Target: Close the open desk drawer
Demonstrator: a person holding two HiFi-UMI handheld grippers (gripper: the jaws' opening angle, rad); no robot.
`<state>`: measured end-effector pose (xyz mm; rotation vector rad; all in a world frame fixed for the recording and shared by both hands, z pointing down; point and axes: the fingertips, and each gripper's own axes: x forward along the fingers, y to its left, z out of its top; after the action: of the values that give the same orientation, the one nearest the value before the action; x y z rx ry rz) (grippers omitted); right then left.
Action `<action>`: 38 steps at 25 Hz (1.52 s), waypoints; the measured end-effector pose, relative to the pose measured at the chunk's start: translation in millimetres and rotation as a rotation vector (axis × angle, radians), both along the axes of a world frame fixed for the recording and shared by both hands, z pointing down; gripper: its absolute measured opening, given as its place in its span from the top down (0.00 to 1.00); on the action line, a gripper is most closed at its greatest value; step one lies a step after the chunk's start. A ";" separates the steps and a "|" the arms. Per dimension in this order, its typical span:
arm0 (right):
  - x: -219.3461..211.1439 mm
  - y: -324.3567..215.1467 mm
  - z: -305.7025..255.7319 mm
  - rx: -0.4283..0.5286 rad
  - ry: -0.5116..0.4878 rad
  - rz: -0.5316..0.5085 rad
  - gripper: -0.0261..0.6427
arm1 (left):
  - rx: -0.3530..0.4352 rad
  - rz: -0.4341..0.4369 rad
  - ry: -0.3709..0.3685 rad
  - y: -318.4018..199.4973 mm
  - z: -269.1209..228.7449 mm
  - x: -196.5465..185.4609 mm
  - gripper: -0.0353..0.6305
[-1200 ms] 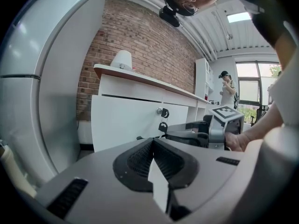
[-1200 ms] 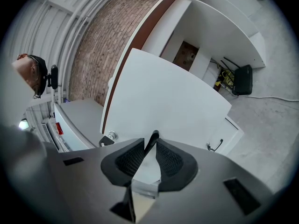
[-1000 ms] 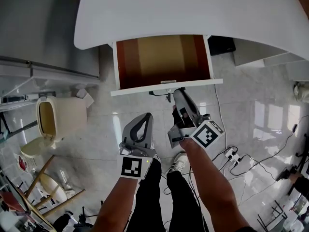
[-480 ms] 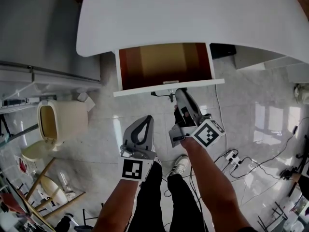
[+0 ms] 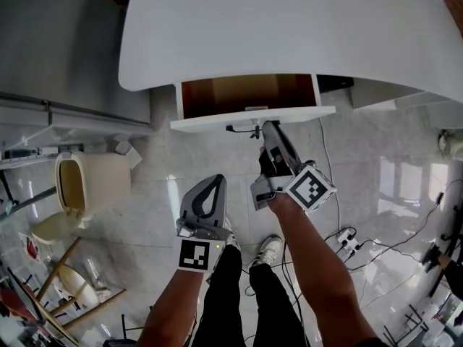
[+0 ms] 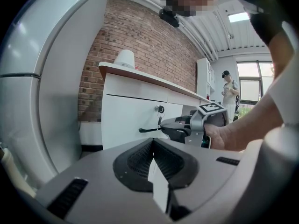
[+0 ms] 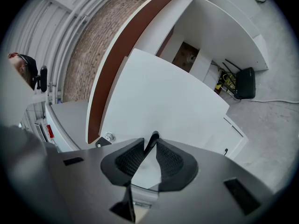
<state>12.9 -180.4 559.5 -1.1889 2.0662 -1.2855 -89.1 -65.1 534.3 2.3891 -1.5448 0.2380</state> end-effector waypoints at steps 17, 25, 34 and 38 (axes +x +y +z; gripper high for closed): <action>-12.0 -45.4 -0.1 0.002 -0.002 0.026 0.83 | 0.019 0.021 0.004 -21.6 -9.4 -7.2 0.94; -15.9 -66.1 -0.1 -0.007 0.007 0.022 0.83 | 0.017 0.015 0.004 -26.5 -7.5 -15.9 0.94; -18.0 -84.4 -0.3 -0.028 -0.002 0.058 0.83 | 0.010 0.013 0.001 -27.7 -6.2 -22.6 0.94; -17.5 -92.1 1.7 -0.044 0.000 0.065 0.83 | 0.012 0.017 -0.001 -29.5 -6.8 -22.4 0.94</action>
<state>-4.6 -272.5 561.2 -1.2646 1.9911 -1.3070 -111.5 -94.5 527.5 2.4120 -1.5312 0.2346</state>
